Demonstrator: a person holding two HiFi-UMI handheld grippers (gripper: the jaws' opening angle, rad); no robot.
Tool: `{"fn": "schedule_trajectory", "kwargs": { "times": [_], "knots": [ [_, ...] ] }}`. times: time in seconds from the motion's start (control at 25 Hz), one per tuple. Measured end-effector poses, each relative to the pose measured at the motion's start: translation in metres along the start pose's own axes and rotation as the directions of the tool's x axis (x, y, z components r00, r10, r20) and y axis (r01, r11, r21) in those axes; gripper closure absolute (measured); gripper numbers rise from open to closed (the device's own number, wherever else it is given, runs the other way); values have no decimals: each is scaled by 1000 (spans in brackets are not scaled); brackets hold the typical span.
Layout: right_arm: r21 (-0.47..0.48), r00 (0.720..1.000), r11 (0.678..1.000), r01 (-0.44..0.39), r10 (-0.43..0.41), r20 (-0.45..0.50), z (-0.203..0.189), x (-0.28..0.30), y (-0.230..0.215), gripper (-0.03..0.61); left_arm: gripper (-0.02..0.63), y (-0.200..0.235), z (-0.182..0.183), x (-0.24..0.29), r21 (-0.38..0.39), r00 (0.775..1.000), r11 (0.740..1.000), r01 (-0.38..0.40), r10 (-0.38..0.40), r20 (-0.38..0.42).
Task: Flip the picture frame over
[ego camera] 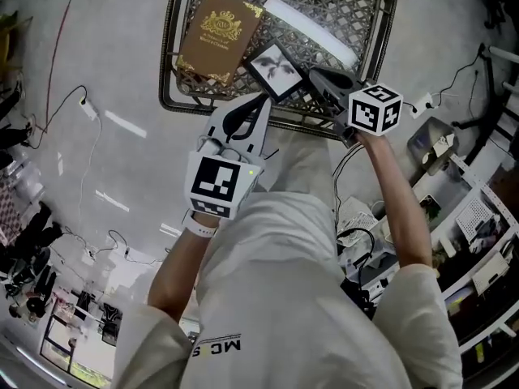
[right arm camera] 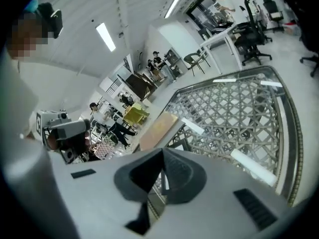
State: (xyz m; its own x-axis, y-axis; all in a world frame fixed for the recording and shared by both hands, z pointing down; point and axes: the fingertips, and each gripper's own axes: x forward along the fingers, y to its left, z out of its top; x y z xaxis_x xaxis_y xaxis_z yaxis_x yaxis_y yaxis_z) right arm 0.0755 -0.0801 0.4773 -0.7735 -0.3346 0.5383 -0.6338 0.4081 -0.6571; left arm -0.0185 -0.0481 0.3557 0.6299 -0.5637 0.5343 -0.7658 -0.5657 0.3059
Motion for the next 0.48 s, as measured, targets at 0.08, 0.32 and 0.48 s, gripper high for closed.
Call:
{"fn": "schedule_trajectory", "kwargs": {
  "times": [0.08,0.32,0.48],
  "knots": [
    [-33,1000,999,20,-20,19,8,-11,14,560,594,-2,8,-8,7,1000,1000,-1,0,13],
    [-169,991,976,135,-130,38,27,-41,57,558,594,-5,29,-34,22,999,1000,-4,3,37],
    [-267,980,944,195,-180,83,42,-60,90,558,593,-5,46,-49,37,997,999,0,-3,80]
  ]
}}
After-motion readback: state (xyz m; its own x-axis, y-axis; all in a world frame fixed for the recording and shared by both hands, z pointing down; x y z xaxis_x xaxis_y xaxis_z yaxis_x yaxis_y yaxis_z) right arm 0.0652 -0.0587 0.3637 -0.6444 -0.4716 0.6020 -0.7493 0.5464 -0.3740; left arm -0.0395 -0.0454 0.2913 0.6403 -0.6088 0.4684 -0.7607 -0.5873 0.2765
